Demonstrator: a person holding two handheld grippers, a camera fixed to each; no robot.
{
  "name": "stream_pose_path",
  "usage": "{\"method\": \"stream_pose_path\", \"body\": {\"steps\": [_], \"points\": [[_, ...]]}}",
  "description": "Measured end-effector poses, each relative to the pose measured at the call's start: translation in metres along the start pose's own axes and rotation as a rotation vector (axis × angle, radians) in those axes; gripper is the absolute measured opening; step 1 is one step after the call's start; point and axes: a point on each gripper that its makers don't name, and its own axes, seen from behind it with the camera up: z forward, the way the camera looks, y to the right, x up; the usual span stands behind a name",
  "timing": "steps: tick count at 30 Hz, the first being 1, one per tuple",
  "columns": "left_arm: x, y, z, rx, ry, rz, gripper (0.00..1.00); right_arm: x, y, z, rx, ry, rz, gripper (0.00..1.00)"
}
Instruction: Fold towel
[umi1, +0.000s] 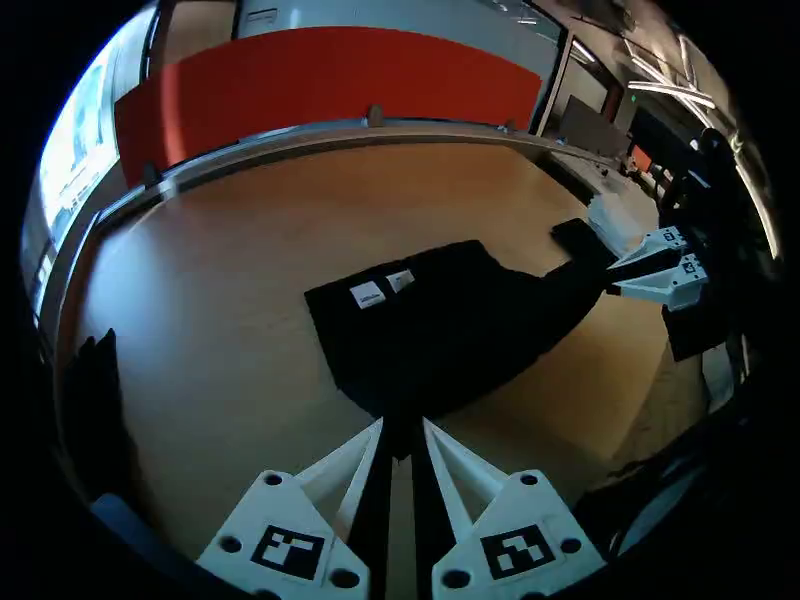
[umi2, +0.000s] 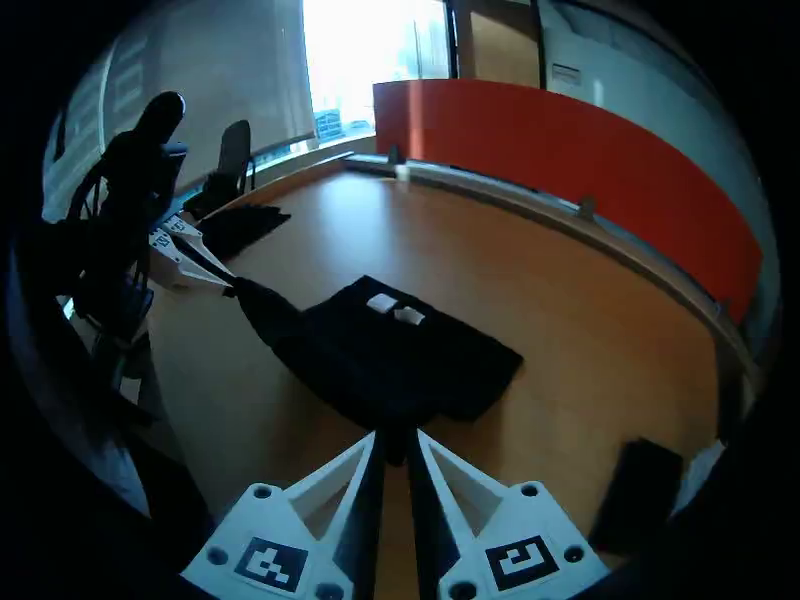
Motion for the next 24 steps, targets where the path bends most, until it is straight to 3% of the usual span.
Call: {"method": "stream_pose_path", "body": {"steps": [14, 24], "points": [[-0.001, 0.010, -0.013, -0.013, 0.003, -0.017, 0.12, -0.004, -0.005, -0.010, 0.015, -0.013, -0.012, 0.15], [0.005, -0.001, -0.001, 0.009, -0.007, -0.025, 0.12, 0.001, 0.001, 0.000, 0.016, -0.014, -0.033, 0.15]]}}
